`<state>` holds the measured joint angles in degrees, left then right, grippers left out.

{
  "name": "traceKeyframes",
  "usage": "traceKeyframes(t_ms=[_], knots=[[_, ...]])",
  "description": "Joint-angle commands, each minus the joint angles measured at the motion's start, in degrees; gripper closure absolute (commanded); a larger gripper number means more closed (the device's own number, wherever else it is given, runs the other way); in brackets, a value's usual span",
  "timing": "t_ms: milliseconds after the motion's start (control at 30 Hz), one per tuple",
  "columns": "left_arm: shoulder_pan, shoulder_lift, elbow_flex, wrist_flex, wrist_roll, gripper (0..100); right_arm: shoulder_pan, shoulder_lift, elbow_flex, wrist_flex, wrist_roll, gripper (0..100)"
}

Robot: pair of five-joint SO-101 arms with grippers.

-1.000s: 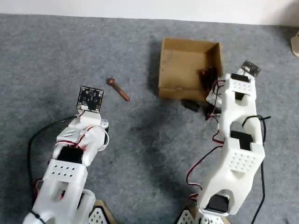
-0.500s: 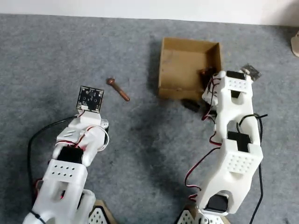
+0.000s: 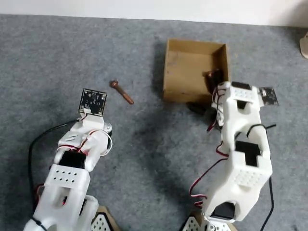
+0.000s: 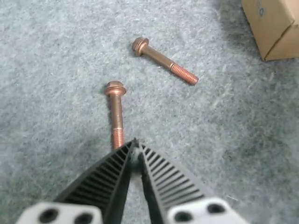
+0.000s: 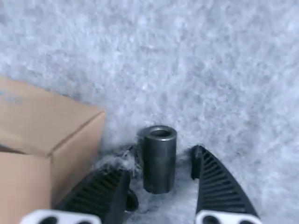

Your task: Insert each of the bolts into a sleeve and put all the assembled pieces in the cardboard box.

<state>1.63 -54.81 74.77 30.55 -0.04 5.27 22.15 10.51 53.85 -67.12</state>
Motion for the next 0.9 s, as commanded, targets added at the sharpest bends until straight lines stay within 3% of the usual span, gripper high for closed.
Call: traceKeyframes(t_ms=[0, 100, 267, 467, 667, 867], knots=[[0.22, -0.31, -0.22, -0.88, -0.44, 99, -0.66, -0.66, 4.18, -3.74, -1.41, 85.4], [0.22, -0.75, -0.4, -0.88, -0.35, 99, -0.75, -0.75, 1.45, 0.48, -1.05, 99.8], [0.13, -0.84, -0.92, -0.62, -0.26, 99, -2.42, -0.84, -7.87, 17.36, -0.53, 99.3], [0.13, -0.84, -6.64, 8.62, 4.75, 99, -10.07, -0.57, -19.38, 38.02, 16.7, 99.4], [-2.68, -0.75, -7.34, 8.97, 7.65, 99, -16.4, -0.75, -21.85, 42.42, 31.03, 99.4], [-7.34, -0.22, -12.26, 13.71, 13.27, 99, -20.79, -1.1, -21.93, 44.97, 37.1, 99.5]])
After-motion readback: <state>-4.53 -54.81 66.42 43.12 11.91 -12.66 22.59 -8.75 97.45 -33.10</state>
